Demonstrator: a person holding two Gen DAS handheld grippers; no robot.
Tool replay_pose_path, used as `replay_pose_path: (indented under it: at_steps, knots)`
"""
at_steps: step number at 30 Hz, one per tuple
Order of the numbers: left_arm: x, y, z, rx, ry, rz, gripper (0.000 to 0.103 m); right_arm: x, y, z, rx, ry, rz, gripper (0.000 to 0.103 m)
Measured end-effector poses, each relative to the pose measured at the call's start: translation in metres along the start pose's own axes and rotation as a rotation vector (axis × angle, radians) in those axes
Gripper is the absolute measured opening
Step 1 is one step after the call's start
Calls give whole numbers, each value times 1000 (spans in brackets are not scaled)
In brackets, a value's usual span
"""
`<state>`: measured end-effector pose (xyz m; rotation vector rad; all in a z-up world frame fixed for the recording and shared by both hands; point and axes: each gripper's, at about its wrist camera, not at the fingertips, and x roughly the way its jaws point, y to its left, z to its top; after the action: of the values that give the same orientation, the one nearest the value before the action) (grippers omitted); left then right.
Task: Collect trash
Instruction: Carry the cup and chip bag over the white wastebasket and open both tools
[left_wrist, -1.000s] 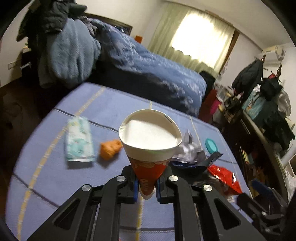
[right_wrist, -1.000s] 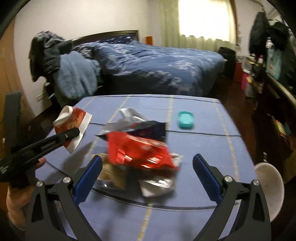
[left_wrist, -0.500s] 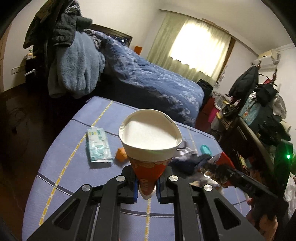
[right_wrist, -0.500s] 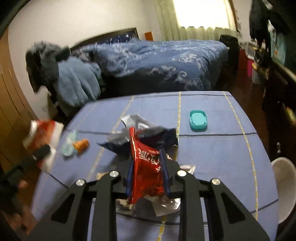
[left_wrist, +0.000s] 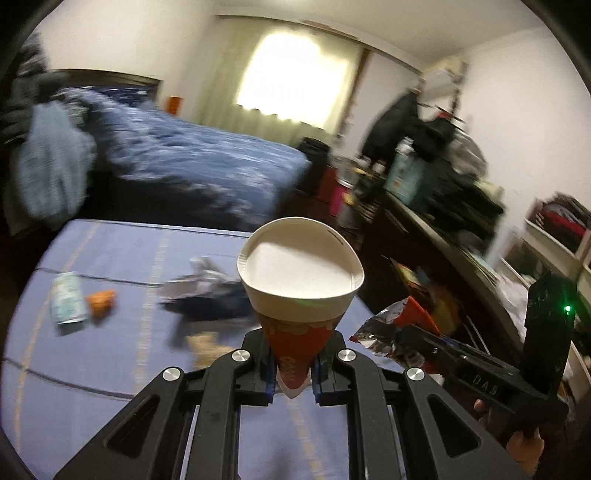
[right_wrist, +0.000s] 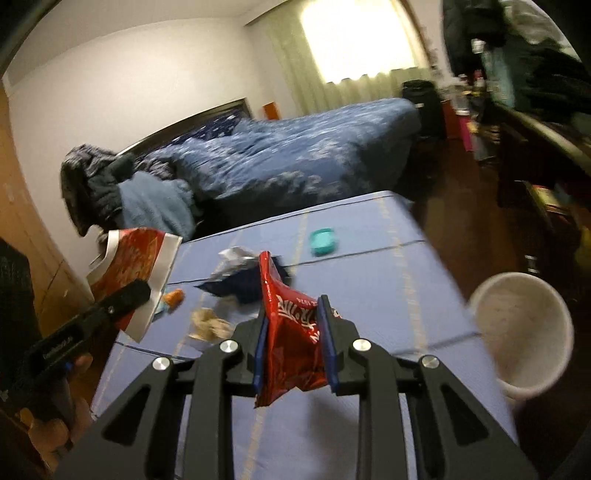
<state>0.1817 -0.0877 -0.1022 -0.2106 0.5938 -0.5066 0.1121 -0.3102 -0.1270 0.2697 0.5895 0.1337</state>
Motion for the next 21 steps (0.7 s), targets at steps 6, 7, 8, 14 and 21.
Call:
replay_pose_path:
  at_steps: [6,7,8,14,21]
  knots:
    - [54,-72,5,118,65,-130,14,-37,-72,-4,60,-82,-214,25]
    - [64,-85,5,136,79,-146,14,-39,-83,-5,74,-85,-236,25]
    - [81,-100,6,160,102,-172,14,-41,-97,-6,96,-86,-259,25]
    - [161,-162,-2,248,250,-244,14,-42,-170,-13,199,-82,-377,25]
    - [238,-214,-20,288,404,-278,14,-17,-231,-18,263,-30,-428,26]
